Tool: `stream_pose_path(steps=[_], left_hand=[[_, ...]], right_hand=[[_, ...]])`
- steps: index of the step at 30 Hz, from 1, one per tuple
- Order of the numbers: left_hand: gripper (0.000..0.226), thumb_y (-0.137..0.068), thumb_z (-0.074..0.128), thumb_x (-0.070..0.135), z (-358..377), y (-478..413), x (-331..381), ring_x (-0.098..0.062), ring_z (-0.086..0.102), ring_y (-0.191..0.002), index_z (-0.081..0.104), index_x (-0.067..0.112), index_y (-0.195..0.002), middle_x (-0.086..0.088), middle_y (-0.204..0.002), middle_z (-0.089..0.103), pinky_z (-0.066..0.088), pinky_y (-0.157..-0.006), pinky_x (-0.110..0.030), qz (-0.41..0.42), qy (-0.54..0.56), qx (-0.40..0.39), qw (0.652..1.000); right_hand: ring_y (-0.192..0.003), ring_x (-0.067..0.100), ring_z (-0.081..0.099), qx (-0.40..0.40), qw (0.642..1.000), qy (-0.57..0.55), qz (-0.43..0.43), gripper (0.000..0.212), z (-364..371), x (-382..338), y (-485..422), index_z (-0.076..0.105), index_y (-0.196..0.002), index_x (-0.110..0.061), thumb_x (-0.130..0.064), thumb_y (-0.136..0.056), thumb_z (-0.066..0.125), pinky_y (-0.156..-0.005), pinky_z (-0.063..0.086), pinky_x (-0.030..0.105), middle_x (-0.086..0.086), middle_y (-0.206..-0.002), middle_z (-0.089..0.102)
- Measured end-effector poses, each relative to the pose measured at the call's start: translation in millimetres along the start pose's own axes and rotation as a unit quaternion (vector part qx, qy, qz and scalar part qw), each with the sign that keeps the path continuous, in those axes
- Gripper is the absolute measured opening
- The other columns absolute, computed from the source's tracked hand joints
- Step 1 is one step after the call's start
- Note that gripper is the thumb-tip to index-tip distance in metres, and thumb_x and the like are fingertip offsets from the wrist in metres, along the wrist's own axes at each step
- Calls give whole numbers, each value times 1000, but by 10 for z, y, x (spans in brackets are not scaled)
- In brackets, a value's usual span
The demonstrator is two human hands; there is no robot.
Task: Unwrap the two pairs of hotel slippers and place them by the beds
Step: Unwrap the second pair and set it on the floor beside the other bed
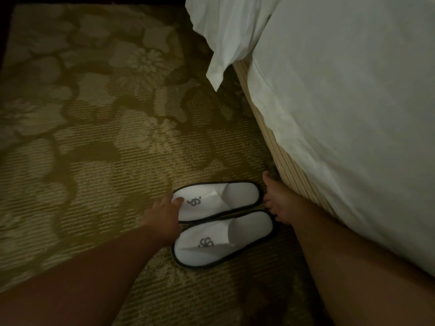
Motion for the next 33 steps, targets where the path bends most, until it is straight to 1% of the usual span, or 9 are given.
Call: stream_pose_path(steps=[5, 9, 11, 15, 20, 25, 27, 30, 33], left_hand=[[79, -82, 58, 52, -59, 10, 40, -33, 26, -138, 22, 29, -148, -9, -158, 14, 32, -111, -48, 0, -4, -11, 1000], [69, -89, 54, 39, -121, -2, 23, -32, 23, -140, 23, 27, -149, -7, -159, 15, 29, -112, -47, -3, -5, -2, 1000], [61, -93, 50, 35, -131, -11, 4, -31, 23, -141, 25, 28, -148, -6, -159, 16, 29, -113, -47, -4, 2, 3, 1000], [50, -97, 42, 31, -92, -17, -31, -31, 25, -140, 29, 30, -146, -7, -158, 18, 29, -112, -48, 3, -6, -2, 1000], [49, -97, 40, 29, -91, -21, -33, -32, 29, -137, 30, 29, -145, -7, -156, 24, 32, -111, -47, -3, 0, 4, 1000], [49, -97, 43, 30, -149, -32, -24, -31, 34, -134, 33, 28, -145, -6, -154, 28, 34, -109, -47, -15, 12, 16, 1000], [49, -97, 43, 30, -189, -8, -11, -30, 32, -136, 33, 27, -145, -6, -155, 27, 32, -111, -45, -17, 25, 22, 999], [49, -97, 45, 30, -341, 143, 54, -29, 31, -137, 36, 23, -144, -7, -154, 30, 27, -114, -42, -15, 81, 46, 996], [47, -96, 50, 28, -618, 539, 228, -27, 37, -134, 42, 18, -141, -10, -149, 38, 30, -112, -37, 3, 132, 73, 989]], right_hand=[[-144, 30, 23, 13, 1000, 18, -11, 104, 6, -18, -4, 13, -154, -17, -85, -78, 29, -117, 15, 47, 13, -160, 22], [-140, 31, 32, 27, 998, 36, -36, 97, -2, -39, -10, 21, -153, -17, -81, -82, 30, -112, 26, 43, 11, -158, 29], [-139, 31, 34, 30, 998, 42, -41, 94, 2, -45, -9, 22, -153, -17, -80, -83, 31, -110, 28, 43, 11, -157, 29], [-141, 30, 31, 23, 998, 47, -33, 95, 21, -58, -13, 20, -153, -15, -79, -84, 31, -112, 26, 43, 11, -158, 27], [-140, 30, 33, 27, 997, 59, -38, 92, 11, -60, -31, 23, -152, -14, -77, -86, 31, -111, 27, 43, 11, -157, 30], [-140, 29, 32, 27, 997, 50, -52, 90, 21, -65, -56, 20, -153, -18, -76, -86, 33, -112, 26, 43, 9, -159, 27], [-140, 29, 32, 44, 996, 37, -67, 90, 31, -85, -37, 19, -154, -21, -76, -85, 35, -114, 25, 43, 8, -159, 25], [-142, 31, 28, 99, 990, 33, -96, 93, 52, -163, 88, 19, -154, -22, -77, -82, 39, -117, 25, 49, 8, -160, 21], [-138, 34, 35, 123, 987, 45, -90, 93, 148, -159, 416, 30, -150, -17, -78, -80, 38, -115, 28, 49, 11, -155, 32]])
Point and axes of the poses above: each hand's wrist, its own y-axis away from the middle knuckle, its own z-axis out of the palm, x = y × z, the point moved 4 cm from there along -y, towards the middle knuckle
